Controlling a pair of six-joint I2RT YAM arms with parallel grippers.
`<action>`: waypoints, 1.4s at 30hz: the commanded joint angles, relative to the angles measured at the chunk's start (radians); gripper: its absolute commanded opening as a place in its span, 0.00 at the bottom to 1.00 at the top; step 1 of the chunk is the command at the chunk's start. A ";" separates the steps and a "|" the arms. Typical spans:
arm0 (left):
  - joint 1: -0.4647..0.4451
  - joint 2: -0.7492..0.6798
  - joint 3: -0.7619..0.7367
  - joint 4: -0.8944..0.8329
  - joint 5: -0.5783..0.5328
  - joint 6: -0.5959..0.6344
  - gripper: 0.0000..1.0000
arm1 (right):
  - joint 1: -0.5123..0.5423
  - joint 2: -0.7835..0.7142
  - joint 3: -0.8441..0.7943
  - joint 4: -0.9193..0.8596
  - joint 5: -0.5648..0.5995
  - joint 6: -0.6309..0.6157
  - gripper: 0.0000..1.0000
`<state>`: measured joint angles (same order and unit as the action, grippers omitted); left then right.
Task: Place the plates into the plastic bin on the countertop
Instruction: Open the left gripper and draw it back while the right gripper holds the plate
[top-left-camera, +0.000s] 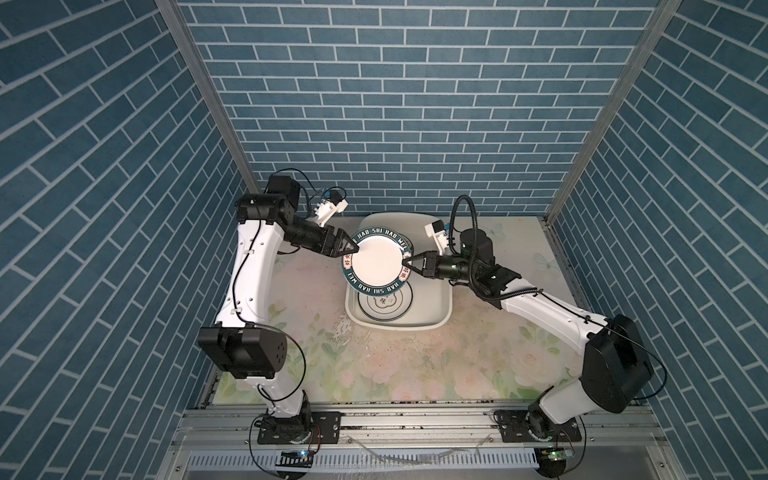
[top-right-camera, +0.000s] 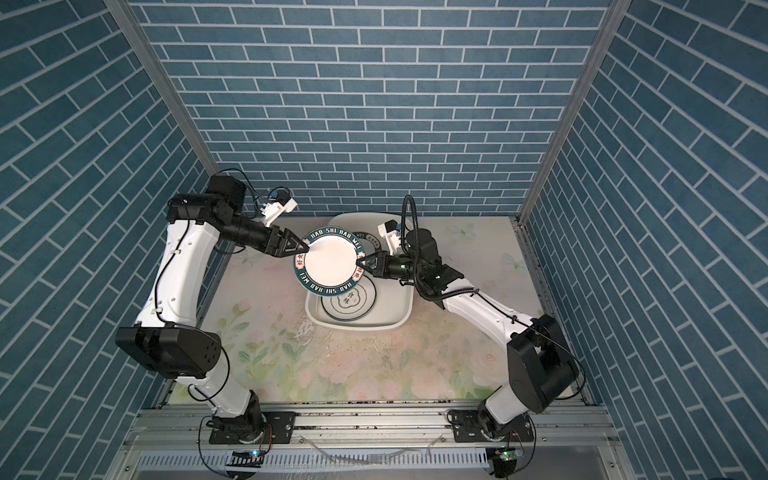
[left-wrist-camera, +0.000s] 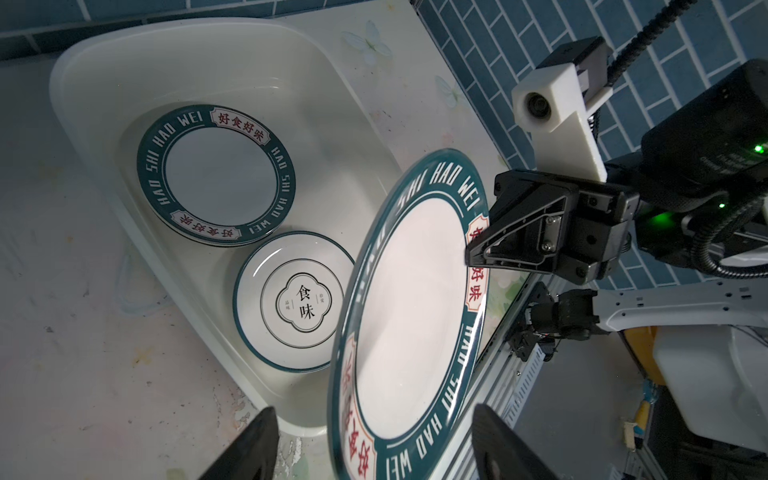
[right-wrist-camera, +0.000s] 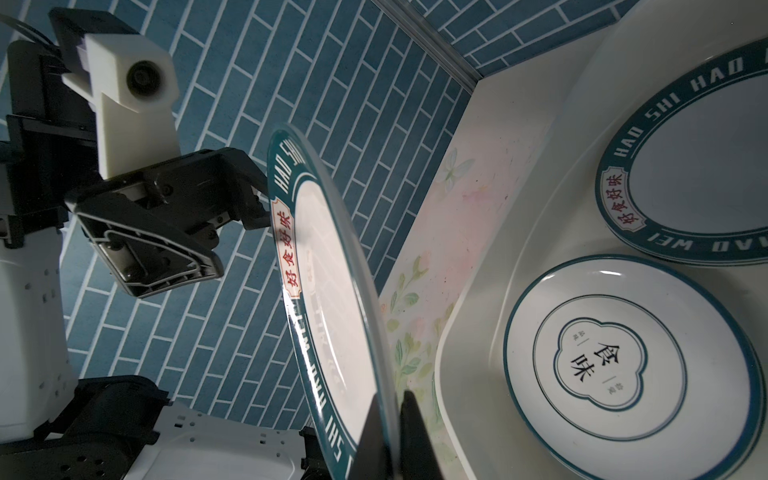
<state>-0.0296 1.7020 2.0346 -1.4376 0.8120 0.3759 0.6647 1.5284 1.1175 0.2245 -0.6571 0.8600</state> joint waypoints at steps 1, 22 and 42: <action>0.000 -0.039 -0.007 0.001 -0.037 0.017 0.80 | -0.006 -0.025 -0.015 0.063 0.005 0.028 0.00; 0.183 -0.173 -0.107 0.049 -0.027 0.052 0.88 | -0.096 -0.013 0.045 -0.140 0.037 -0.066 0.00; 0.182 -0.291 -0.229 0.164 0.019 0.034 0.90 | -0.168 0.392 0.383 -0.241 0.141 -0.097 0.00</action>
<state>0.1513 1.4261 1.7920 -1.2942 0.7898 0.4114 0.5003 1.8919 1.4261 0.0063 -0.5453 0.8024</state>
